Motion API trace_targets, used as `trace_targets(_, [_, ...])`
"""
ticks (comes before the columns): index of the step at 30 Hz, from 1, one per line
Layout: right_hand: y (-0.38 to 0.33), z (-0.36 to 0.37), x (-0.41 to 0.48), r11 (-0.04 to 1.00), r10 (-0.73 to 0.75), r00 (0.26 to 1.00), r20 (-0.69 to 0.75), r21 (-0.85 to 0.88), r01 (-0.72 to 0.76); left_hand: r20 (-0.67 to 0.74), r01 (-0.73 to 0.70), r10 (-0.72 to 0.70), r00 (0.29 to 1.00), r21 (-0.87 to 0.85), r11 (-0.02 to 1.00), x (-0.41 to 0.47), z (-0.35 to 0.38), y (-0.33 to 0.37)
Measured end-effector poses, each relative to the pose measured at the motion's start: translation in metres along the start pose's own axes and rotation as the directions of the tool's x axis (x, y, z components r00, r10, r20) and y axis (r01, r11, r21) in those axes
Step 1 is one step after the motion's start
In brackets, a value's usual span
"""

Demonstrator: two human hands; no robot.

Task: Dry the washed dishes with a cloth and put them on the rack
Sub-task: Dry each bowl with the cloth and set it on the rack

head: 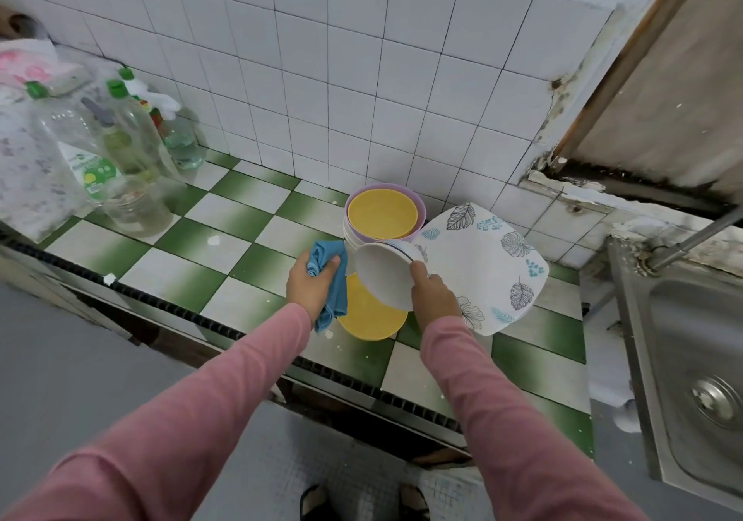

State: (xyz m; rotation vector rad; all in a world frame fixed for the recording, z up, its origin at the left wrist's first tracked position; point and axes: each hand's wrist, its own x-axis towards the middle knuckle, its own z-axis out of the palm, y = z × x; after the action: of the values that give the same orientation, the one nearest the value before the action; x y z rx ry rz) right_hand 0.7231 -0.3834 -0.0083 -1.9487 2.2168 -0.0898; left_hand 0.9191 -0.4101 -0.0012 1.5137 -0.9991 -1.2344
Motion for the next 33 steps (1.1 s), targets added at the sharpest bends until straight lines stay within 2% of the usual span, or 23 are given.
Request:
trace_targets(14, [0.005,0.006,-0.012,0.998,0.027,0.999,-0.028,0.051,-0.025,0.024,-0.011,0.011,1.000,-0.005,1.000,0.009,-0.006,0.006])
trace_targets(16, [0.005,0.006,-0.011,0.993,0.055,0.998,-0.030,0.105,-0.051,0.023,-0.018,0.018,1.000,-0.024,1.000,0.008,-0.008,0.008])
trace_targets(19, [0.003,-0.001,-0.012,0.937,0.135,0.990,-0.033,0.330,-0.117,0.031,-0.028,0.030,0.999,-0.051,0.998,0.007,-0.012,0.011])
trace_targets(21, [-0.001,-0.007,-0.013,0.819,0.236,0.972,-0.017,0.542,-0.189,0.039,-0.031,0.033,0.999,-0.059,0.998,0.007,-0.016,0.012])
trace_targets(22, [-0.005,-0.009,-0.013,0.714,0.299,0.954,0.015,0.660,-0.234,0.039,-0.031,0.033,0.999,-0.060,0.998,0.008,-0.017,0.013])
trace_targets(25, [-0.010,-0.015,-0.013,0.264,0.403,0.885,0.234,0.896,-0.357,0.036,-0.027,0.029,0.999,-0.064,0.998,0.008,-0.021,0.014])
trace_targets(27, [-0.010,-0.020,-0.015,0.025,0.364,0.865,0.347,0.924,-0.381,0.028,-0.004,0.007,1.000,-0.107,0.994,0.008,-0.022,0.015])
trace_targets(29, [-0.010,-0.023,-0.018,-0.150,0.321,0.845,0.427,0.904,-0.400,0.009,0.040,-0.039,0.999,-0.183,0.982,0.007,-0.022,0.016])
trace_targets(33, [-0.014,-0.021,-0.025,-0.352,0.236,0.802,0.549,0.817,-0.456,0.011,0.063,-0.063,0.998,-0.282,0.957,0.007,-0.013,0.028])
